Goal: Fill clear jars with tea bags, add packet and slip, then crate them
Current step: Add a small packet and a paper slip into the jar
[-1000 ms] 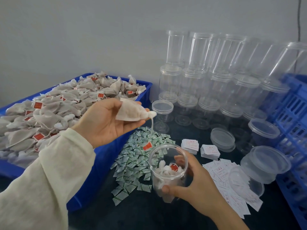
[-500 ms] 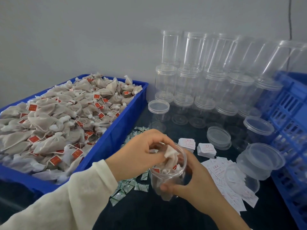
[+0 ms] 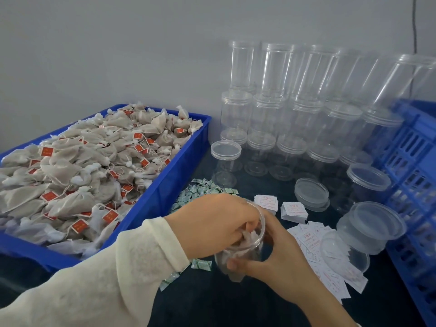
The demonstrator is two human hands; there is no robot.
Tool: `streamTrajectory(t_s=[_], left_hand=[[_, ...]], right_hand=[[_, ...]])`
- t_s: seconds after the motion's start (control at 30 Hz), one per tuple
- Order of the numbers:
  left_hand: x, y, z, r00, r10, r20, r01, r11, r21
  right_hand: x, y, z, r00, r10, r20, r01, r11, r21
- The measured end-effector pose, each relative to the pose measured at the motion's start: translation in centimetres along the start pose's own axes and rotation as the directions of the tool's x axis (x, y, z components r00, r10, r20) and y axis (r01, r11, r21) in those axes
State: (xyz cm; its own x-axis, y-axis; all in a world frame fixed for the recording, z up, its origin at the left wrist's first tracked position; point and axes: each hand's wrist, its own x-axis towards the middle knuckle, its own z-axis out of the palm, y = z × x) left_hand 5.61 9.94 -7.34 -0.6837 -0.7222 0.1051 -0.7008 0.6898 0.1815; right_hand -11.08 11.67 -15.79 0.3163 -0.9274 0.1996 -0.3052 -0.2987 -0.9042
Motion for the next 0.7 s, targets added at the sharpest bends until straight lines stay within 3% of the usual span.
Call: streamTrajectory(t_s=[0.17, 0.3, 0.47, 0.7], left_hand=[[0.5, 0.1, -0.3, 0.99, 0.002, 0.138, -0.042, 0.957, 0.286], [-0.2, -0.1, -0.4, 0.949, 0.014, 0.314, -0.021, 1.0, 0.02], [-0.5, -0.5, 1.3, 0.948, 0.137, 0.286, -0.223, 0.93, 0.293], [-0.8, -0.7, 1.6, 0.904, 0.026, 0.427, -0.108, 0.98, 0.169]], right_hand=[[-0.4, 0.3, -0.4, 1.0, 0.016, -0.015, -0.017, 1.0, -0.025], [-0.6, 0.5, -0.6, 0.999, 0.01, -0.05, -0.012, 0.999, -0.037], [-0.7, 0.6, -0.8, 0.996, -0.057, -0.062, 0.056, 0.998, -0.013], [-1.1, 0.5, -0.7, 0.994, -0.103, -0.03, 0.101, 0.993, -0.062]])
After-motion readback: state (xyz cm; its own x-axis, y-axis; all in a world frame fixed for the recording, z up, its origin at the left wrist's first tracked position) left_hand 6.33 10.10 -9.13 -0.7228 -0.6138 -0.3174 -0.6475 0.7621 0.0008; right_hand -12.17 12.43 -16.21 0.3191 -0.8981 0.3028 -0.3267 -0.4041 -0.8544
